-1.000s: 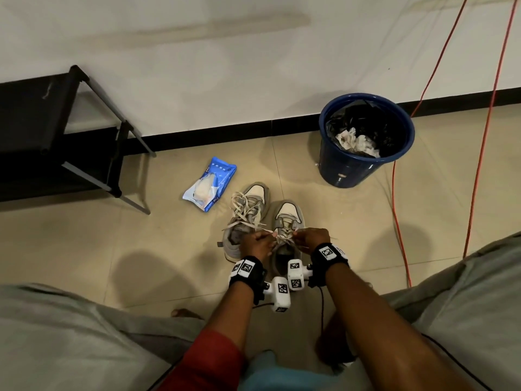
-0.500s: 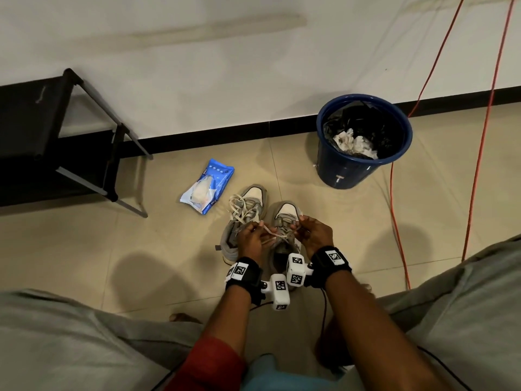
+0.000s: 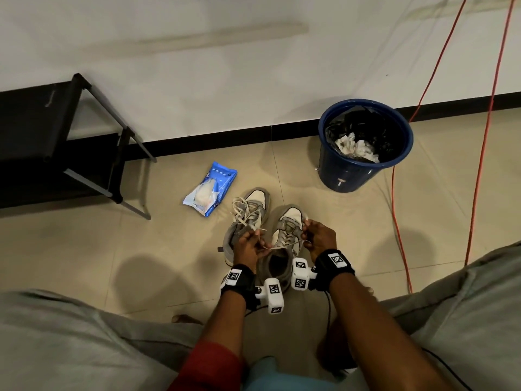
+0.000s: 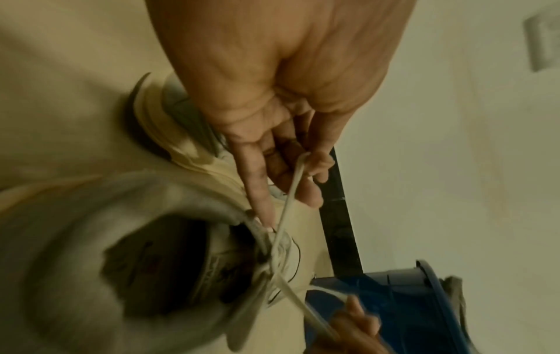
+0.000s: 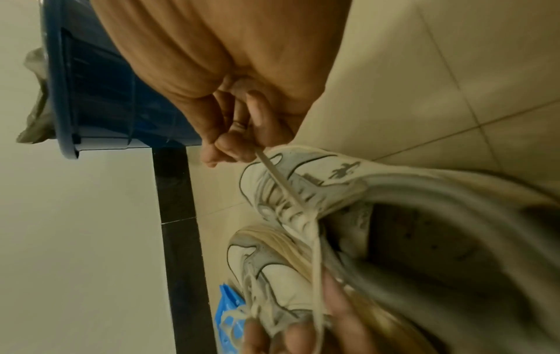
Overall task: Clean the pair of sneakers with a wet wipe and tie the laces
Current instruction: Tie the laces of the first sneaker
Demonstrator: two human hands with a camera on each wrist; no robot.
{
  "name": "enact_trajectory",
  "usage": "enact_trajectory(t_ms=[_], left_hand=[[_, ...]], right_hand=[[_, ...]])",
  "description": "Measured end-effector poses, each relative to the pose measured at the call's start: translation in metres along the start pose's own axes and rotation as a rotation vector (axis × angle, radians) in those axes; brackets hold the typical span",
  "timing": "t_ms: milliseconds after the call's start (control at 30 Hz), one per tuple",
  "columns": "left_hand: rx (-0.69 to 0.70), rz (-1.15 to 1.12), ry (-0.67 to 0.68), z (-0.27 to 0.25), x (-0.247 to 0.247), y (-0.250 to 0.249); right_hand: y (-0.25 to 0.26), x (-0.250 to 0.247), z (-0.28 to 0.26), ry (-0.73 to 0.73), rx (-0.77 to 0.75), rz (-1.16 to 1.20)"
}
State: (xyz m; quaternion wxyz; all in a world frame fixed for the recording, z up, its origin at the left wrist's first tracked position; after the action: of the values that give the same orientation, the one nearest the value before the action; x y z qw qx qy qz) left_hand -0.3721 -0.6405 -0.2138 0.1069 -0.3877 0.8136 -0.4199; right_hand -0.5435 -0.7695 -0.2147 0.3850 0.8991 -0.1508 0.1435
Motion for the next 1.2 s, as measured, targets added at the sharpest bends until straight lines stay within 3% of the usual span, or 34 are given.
enact_trajectory(t_ms=[200, 333, 433, 500, 633, 867, 933, 1033, 1100, 1200], left_hand=[[-0.033, 0.288, 0.103, -0.007, 0.012, 0.012], [0.085, 0.316, 0.055, -0.005, 0.011, -0.009], [0.131, 0.344, -0.046, 0.003, -0.002, -0.016], [0.096, 0.342, -0.08, 0.003, -0.01, -0.004], [-0.014, 0.312, -0.078, -0.003, -0.019, 0.02], [-0.072, 0.286, -0.03, -0.007, -0.015, 0.032], [-0.011, 0.246, -0.05, -0.007, -0.014, 0.019], [0.081, 0.131, -0.03, -0.011, -0.01, -0.023], [0.211, 0.325, 0.024, -0.014, 0.0, -0.056], [0.438, 1.156, 0.169, -0.017, 0.025, -0.067]], right_hand=[[0.005, 0.009, -0.006, 0.061, -0.027, -0.131], [0.012, 0.012, -0.01, 0.084, -0.058, -0.143], [0.015, -0.005, -0.002, -0.037, -0.054, -0.083], [0.009, -0.02, 0.001, -0.109, -0.022, -0.111], [-0.002, -0.027, -0.004, -0.118, -0.018, -0.206], [-0.006, -0.038, -0.001, -0.156, 0.009, -0.231], [-0.008, -0.034, -0.004, -0.087, 0.053, -0.259], [0.003, 0.003, -0.015, 0.135, 0.068, -0.423], [0.015, 0.034, -0.024, 0.297, 0.049, -0.67], [0.015, 0.069, -0.044, 0.541, -0.029, -1.357]])
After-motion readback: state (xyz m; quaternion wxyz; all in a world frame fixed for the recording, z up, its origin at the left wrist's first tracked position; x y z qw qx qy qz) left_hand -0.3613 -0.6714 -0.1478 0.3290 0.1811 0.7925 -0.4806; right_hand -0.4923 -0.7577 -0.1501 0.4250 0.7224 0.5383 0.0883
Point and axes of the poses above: each hand's wrist, its own z-axis towards the middle knuckle, its own x-axis out of the palm, y = z × x, the point moved 9 cm from there along z, towards the middle knuckle, and after that the axes turned 10 degrees about z, right-handed, at the moved point
